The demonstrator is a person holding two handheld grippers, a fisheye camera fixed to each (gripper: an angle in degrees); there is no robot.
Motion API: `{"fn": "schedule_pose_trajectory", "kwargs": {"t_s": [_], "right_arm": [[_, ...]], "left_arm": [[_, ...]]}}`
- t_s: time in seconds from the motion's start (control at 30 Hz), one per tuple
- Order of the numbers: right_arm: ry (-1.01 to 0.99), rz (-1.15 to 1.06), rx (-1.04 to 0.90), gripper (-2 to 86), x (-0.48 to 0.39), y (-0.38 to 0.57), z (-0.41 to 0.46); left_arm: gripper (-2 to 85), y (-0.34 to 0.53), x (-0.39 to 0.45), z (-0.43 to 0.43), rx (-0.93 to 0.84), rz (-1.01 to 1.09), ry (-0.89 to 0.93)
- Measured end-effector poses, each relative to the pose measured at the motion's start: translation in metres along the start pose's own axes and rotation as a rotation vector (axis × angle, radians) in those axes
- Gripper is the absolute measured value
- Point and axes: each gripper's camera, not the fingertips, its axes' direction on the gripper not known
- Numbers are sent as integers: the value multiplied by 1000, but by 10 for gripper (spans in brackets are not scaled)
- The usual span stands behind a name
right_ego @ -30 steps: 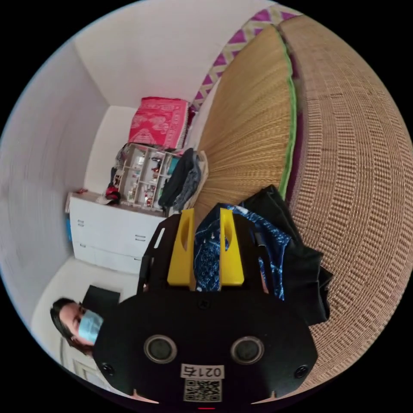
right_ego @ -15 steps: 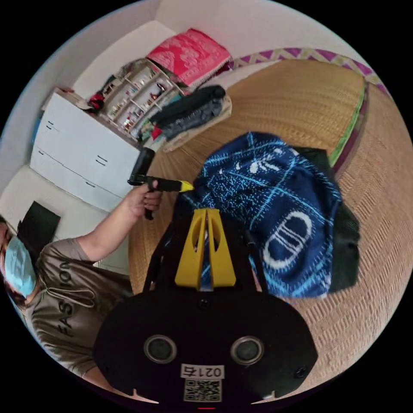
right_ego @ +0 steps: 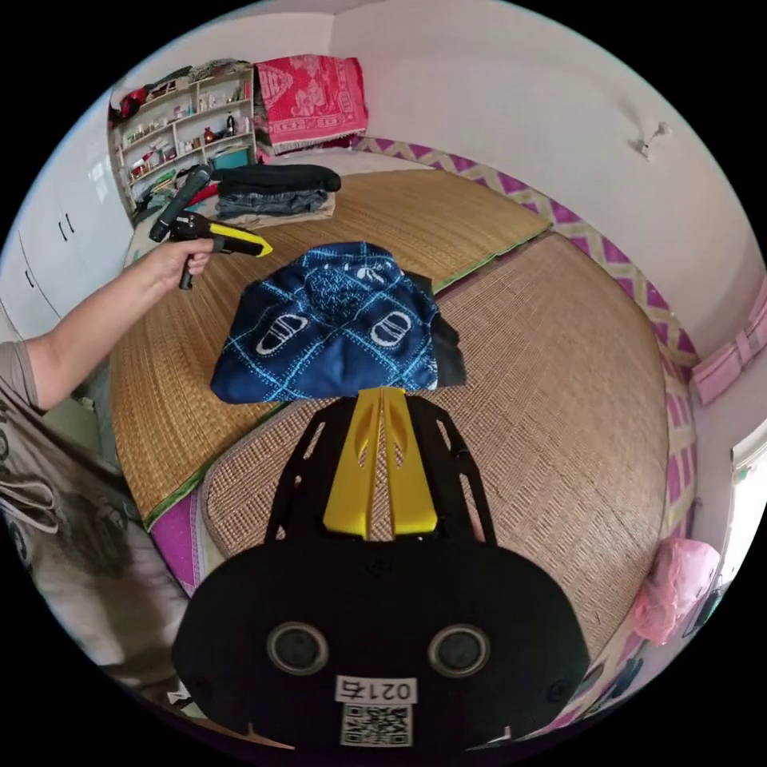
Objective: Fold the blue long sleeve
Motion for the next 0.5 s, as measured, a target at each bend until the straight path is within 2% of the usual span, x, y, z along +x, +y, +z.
{"fn": "schedule_pose_trajectory", "kwargs": {"t_s": [0.1, 0.23, 0.33, 0.5], "right_arm": [[140, -18, -1, -10, -26, 0, -31], [351, 7, -6, -10, -69, -7, -59], [506, -10, -26, -10, -101, -9, -67], [625, 22, -4, -10, -126, 4, -82]], "left_arm": [[-10, -4, 17, -12, 4, -64, -117], [-10, 2, 33, -28, 60, -101, -154], [-10, 4, 35, -32, 59, -136, -75], [-10, 8, 29, -28, 31, -185, 97]]}}
